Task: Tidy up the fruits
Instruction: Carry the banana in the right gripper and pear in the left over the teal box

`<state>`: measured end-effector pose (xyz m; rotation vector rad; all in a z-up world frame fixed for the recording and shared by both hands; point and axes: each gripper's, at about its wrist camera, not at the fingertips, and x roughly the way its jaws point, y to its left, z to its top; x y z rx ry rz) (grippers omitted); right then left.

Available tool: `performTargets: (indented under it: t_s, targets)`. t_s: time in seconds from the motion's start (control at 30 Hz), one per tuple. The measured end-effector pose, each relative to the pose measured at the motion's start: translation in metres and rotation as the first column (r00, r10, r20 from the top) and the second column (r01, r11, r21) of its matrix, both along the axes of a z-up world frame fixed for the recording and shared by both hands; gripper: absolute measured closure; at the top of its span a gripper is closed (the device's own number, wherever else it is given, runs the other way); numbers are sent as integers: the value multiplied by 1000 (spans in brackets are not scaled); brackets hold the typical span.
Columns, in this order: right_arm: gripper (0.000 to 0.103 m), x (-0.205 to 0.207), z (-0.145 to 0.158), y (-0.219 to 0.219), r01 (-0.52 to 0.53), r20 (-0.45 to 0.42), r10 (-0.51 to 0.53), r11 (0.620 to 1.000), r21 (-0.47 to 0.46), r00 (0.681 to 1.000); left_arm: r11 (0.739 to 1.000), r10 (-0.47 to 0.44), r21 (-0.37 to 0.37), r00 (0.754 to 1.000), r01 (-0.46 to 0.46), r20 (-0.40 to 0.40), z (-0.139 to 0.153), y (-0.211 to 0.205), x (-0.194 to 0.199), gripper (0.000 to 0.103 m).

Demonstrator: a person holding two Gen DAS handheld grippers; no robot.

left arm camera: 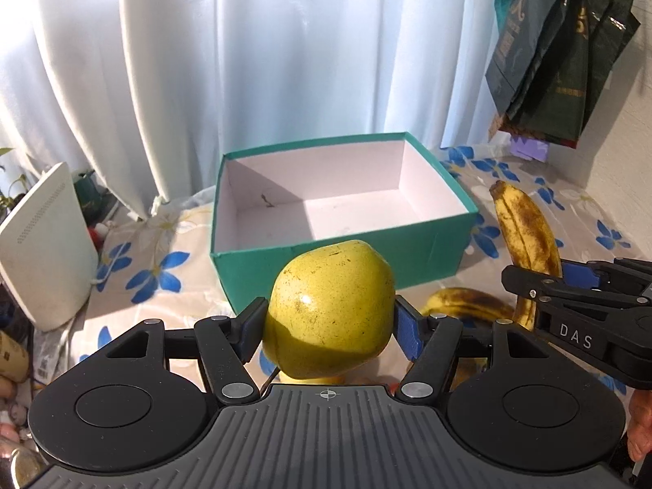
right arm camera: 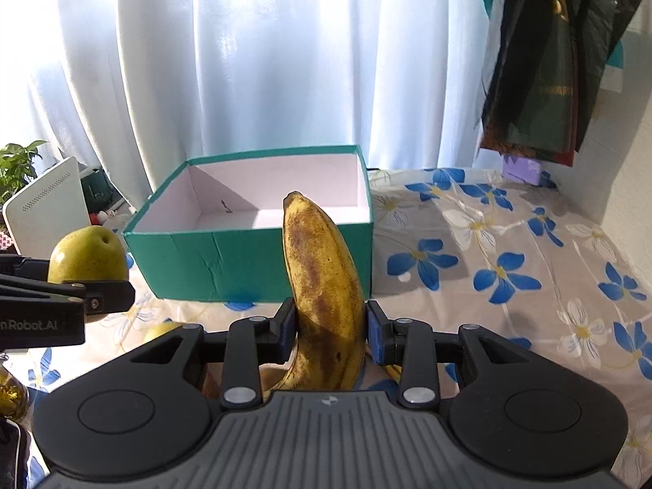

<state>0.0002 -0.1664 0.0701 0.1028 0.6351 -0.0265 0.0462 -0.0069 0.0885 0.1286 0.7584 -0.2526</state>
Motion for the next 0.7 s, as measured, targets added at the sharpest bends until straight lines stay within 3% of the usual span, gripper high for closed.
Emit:
performTargets:
  t_s: [0.37,0.7]
  targets:
    - [69,75,40,22,-47,102,46,999,12,994,992,124,-1,991,-124,45,17,-8,72,34]
    - [69,152,37,24,-10,111,7,1000,23,994,981,193,-19,980,-193,55,10,-7,139,34]
